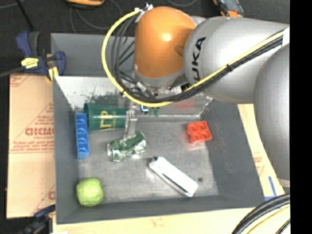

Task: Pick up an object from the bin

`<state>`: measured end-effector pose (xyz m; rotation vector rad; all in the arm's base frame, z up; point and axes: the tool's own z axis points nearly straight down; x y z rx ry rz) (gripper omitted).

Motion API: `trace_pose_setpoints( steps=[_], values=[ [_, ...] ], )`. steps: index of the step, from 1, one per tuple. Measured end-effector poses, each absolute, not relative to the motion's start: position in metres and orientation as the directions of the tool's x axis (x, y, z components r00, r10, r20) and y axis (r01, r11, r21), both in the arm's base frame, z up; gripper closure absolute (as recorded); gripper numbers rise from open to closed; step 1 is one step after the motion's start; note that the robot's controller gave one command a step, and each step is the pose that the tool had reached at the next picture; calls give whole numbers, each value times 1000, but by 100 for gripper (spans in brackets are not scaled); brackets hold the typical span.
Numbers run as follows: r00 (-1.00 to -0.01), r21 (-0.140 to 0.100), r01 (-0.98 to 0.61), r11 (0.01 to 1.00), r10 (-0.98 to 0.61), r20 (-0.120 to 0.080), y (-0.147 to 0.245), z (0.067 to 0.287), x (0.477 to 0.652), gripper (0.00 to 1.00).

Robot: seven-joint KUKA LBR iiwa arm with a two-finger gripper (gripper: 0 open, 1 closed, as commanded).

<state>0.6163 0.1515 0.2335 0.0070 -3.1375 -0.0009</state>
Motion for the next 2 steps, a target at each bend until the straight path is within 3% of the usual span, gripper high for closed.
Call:
trace_pose_setpoints(
  steps=[1,2],
  values=[
    [-1000,2,-2,1000,-2,-4,151,239,618,0],
    [-1000,3,-18,1000,-18,-11,125,197,606,0]
  ],
)
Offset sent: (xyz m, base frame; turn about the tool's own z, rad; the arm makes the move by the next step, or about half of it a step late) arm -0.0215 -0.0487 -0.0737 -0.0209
